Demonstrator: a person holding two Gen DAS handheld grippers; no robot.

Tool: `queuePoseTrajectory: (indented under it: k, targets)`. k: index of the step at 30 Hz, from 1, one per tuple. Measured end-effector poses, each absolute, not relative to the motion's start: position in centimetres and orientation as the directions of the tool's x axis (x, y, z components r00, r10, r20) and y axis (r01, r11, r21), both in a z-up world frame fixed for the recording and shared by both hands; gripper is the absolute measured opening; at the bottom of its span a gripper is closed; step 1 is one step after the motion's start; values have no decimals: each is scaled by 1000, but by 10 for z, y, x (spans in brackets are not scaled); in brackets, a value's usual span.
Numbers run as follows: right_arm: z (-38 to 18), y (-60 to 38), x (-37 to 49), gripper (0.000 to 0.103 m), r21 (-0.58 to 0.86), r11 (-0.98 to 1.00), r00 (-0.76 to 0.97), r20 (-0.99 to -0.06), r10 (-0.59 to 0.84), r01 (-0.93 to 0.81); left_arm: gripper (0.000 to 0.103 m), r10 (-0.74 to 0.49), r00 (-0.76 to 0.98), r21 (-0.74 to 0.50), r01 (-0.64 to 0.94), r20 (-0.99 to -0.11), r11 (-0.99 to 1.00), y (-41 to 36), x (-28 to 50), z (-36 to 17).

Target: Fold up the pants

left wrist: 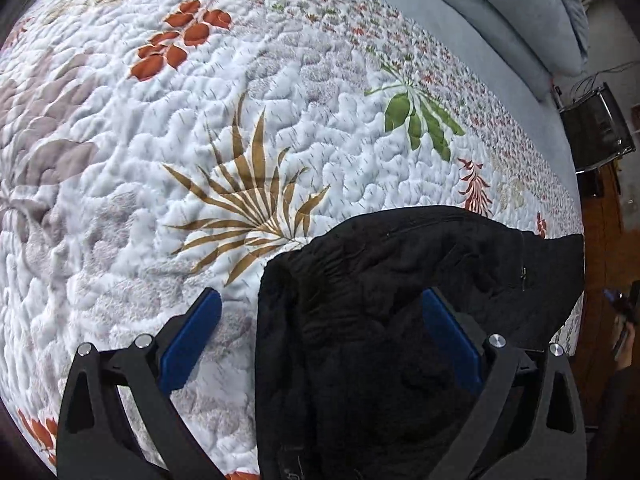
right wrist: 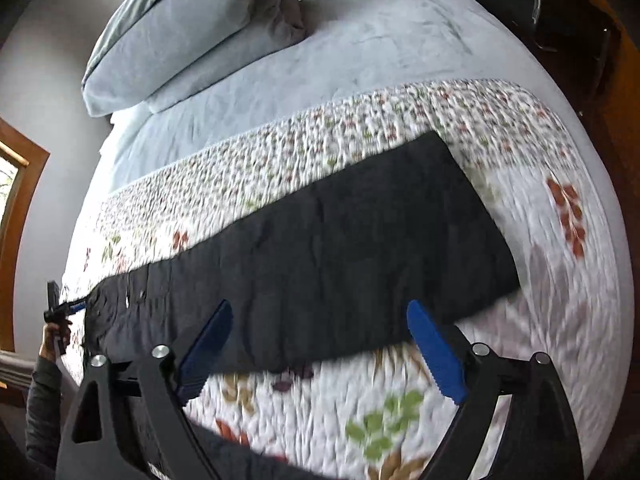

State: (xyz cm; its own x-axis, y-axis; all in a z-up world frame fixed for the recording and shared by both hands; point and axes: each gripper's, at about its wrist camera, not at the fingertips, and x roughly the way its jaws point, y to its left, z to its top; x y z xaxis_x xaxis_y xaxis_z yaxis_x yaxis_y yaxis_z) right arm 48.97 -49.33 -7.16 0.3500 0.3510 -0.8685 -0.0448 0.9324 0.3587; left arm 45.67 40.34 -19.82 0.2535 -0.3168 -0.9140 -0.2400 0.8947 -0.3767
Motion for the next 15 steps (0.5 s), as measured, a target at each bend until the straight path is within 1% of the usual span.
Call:
queuePoseTrajectory:
  k: [2,3,4,5,8,9,11,13,15]
  targets:
    - [-77,-492,505,90,352,935,348,-872,345,-47,98,-342,254,-399,-222,-905,889,400,461,-200]
    - [-81,-493,512,90,351,935,348,-873,343,-42,97,-356,254,-412,-214,-899,886,398,462,-201]
    - [-85,-495,519,90,356,934,349,-872,344,-34,94,-372,252,-424,-202,-893,883,394,463,-202]
    - [-88,-498,527,90,355,935,347,-873,342,-29,83,-378,244,-427,-192,-893,884,392,465,-203]
    - [-99,-503,543,90,345,938,344,-879,331,-24,68,-345,215,-385,-187,-914,904,388,467,-209]
    - [-104,-507,549,90,348,937,341,-879,335,-22,65,-342,214,-382,-186,-915,905,389,466,-210]
    - [-110,-514,559,91,358,934,338,-877,342,-17,63,-357,227,-401,-188,-906,897,393,465,-210]
    - [-118,-524,572,92,336,942,330,-889,318,-2,59,-360,228,-404,-190,-905,895,396,464,-210]
    - [-122,-533,583,92,332,943,327,-892,313,3,50,-353,227,-397,-193,-908,897,398,465,-211]
